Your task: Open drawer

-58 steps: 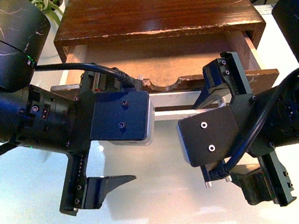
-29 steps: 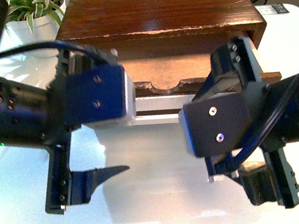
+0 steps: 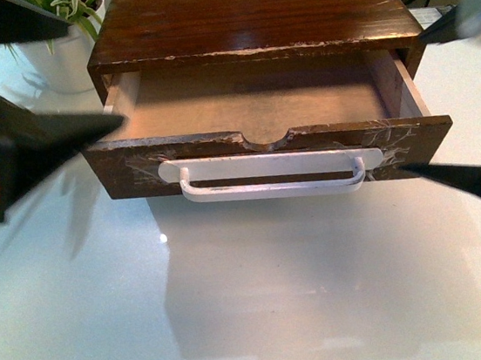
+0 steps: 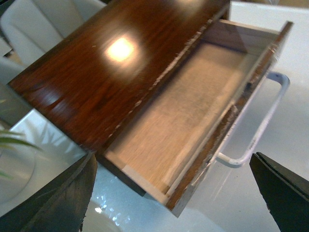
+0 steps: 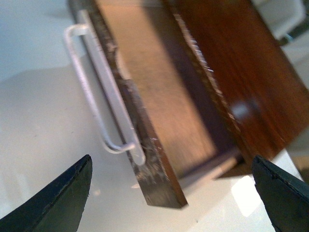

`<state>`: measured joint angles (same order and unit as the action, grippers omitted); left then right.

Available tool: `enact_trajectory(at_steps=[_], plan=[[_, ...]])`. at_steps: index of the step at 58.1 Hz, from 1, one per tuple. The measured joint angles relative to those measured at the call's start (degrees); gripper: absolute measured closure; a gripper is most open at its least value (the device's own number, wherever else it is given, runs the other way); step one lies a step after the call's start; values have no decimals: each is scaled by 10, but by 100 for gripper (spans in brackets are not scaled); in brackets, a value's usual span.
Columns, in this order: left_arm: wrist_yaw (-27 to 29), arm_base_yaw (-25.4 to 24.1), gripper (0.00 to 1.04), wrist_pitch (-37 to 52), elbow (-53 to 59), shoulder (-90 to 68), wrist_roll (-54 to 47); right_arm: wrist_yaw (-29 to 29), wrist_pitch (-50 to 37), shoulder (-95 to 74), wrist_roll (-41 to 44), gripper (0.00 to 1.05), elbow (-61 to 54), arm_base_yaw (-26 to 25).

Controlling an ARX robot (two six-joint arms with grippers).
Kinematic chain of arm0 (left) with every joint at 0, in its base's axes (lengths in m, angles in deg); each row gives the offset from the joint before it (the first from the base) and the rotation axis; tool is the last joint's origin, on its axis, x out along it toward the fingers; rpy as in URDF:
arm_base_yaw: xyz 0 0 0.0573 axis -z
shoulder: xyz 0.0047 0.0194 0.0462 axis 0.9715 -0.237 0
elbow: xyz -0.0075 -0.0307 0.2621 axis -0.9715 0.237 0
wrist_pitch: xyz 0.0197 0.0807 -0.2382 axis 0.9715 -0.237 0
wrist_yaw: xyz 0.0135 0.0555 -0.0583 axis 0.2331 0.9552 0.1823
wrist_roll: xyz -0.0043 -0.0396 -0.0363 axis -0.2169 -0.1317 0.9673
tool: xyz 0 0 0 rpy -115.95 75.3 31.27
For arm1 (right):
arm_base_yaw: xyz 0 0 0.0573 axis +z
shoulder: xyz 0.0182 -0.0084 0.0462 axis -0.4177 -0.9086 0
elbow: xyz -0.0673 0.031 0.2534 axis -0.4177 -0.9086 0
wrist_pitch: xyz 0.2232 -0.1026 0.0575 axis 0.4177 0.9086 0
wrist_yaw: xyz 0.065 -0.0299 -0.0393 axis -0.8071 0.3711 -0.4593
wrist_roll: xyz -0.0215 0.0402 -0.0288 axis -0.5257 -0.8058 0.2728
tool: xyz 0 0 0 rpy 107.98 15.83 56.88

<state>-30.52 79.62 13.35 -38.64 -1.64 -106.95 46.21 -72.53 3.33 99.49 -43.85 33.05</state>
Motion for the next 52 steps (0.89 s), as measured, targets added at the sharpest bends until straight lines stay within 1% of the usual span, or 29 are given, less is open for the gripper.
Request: enact_trajectory(at_steps=[4, 7, 11, 12, 13, 14, 16, 17, 18, 19, 20, 21, 23, 25, 26, 27, 34, 35, 36, 37, 38, 39, 42, 52], plan=[[-1, -2, 8, 0, 1, 2, 24, 16, -27, 58, -91, 9, -23, -36], [-1, -1, 8, 0, 4, 1, 35, 24, -33, 86, -150, 9, -29, -52], [4, 0, 9, 2, 7, 1, 47, 26, -34, 100, -193, 9, -30, -60], [39, 7, 11, 31, 17, -3, 67, 35, -40, 100, -214, 9, -32, -59], [99, 16, 14, 85, 32, -5, 91, 48, -52, 98, -219, 10, -36, -57], [131, 20, 16, 114, 42, -6, 103, 93, -94, 96, -249, 13, -51, -49], [244, 31, 23, 222, 81, -9, 158, 177, -183, 96, -315, 20, -86, -39], [310, 37, 28, 292, 112, -9, 199, 225, -239, 96, -358, 25, -111, -35], [350, 38, 32, 330, 129, -7, 223, 252, -270, 98, -385, 29, -125, -34], [402, 37, 37, 379, 150, -3, 255, 275, -296, 100, -410, 32, -138, -35], [430, 34, 41, 402, 162, 3, 271, 296, -320, 107, -439, 38, -151, -37], [456, 28, 46, 425, 176, 17, 291, 301, -328, 115, -450, 41, -158, -40], [467, 20, 55, 453, 196, 34, 313, 304, -334, 137, -481, 50, -170, -43], [462, 19, 64, 473, 217, 46, 326, 283, -333, 155, -496, 59, -181, -52], [458, 18, 68, 473, 226, 52, 330, 264, -330, 166, -503, 64, -189, -62], [455, 18, 71, 472, 234, 57, 333, 261, -329, 169, -504, 66, -192, -65], [451, 9, 92, 452, 271, 99, 343, 261, -310, 206, -519, 89, -218, -82], [451, 7, 96, 448, 275, 108, 344, 261, -309, 209, -520, 90, -220, -82], [449, 6, 100, 444, 279, 118, 345, 261, -304, 220, -520, 96, -225, -82], [435, -2, 103, 437, 285, 132, 348, 260, -298, 230, -521, 101, -229, -82], [417, -8, 103, 432, 289, 142, 347, 260, -295, 237, -520, 103, -233, -82], [410, -16, 103, 424, 296, 156, 348, 260, -289, 248, -522, 103, -237, -82], [411, -30, 103, 402, 310, 192, 348, 261, -272, 274, -523, 103, -247, -83], [409, -31, 103, 343, 337, 276, 348, 259, -233, 331, -523, 103, -263, -83]])
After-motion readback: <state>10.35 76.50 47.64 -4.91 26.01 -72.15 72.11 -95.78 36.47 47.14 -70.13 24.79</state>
